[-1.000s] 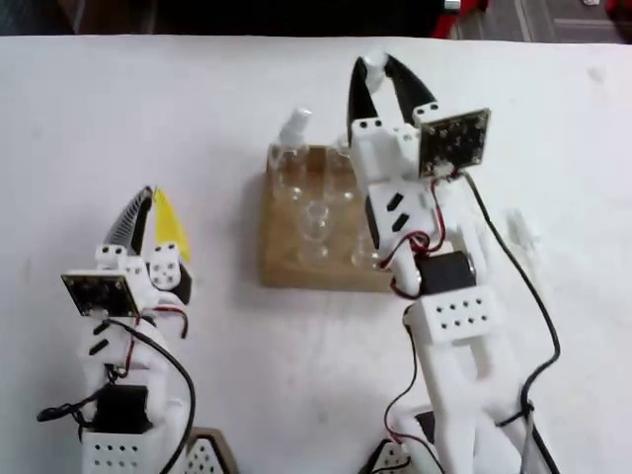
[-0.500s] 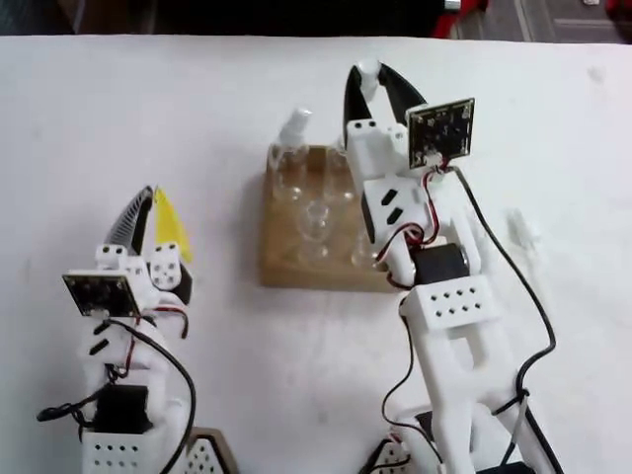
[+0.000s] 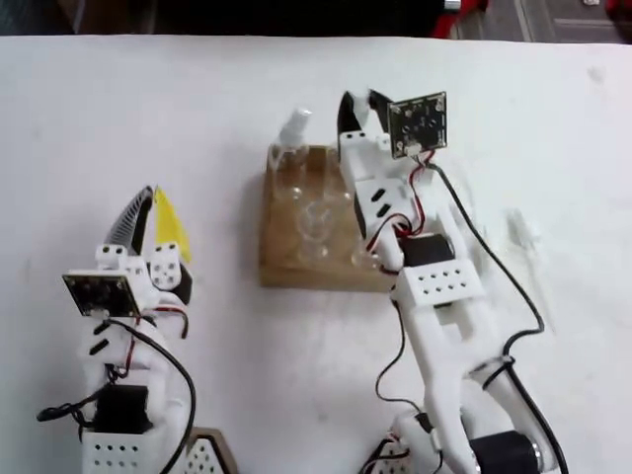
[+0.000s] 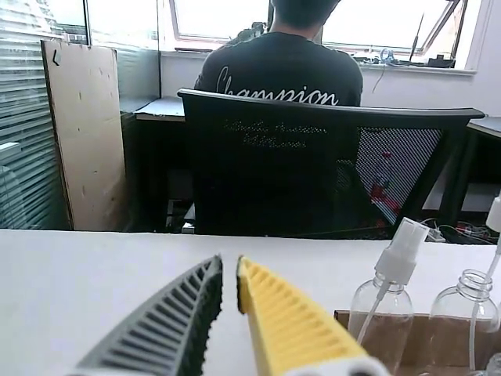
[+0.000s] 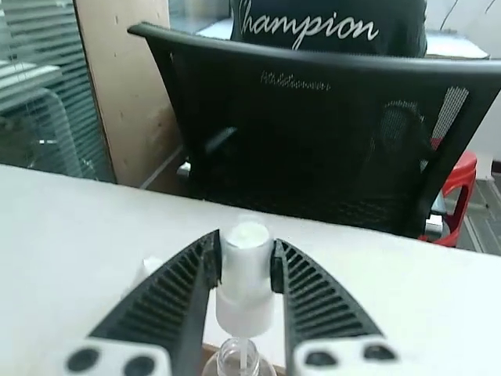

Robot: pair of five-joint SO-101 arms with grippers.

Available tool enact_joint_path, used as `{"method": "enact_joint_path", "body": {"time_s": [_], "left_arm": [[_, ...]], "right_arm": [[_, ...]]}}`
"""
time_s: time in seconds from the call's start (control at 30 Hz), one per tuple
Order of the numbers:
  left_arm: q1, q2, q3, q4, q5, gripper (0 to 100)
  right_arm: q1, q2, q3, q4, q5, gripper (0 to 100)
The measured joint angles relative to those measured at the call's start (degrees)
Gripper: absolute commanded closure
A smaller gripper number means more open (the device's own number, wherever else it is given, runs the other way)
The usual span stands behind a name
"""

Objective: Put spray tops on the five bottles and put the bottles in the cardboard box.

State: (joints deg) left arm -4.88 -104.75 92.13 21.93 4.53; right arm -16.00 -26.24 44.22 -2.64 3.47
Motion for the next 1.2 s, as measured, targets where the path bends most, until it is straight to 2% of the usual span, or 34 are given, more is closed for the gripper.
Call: {"method": "enact_joint_path", "body": {"time_s": [0.87,1.1,1.2], "left_arm": [[1.1,0.0,0.0,0.0,0.0,95],[1.1,0.0,0.0,0.0,0.0,95],[1.1,0.0,0.0,0.0,0.0,95]], "right_arm": [[-0.9,7.4,0.0,0.0,0.1,97.4],[-1.0,7.4,0.0,0.0,0.2,78.3],[-1.0,7.4,0.0,0.0,0.2,75.9]]}}
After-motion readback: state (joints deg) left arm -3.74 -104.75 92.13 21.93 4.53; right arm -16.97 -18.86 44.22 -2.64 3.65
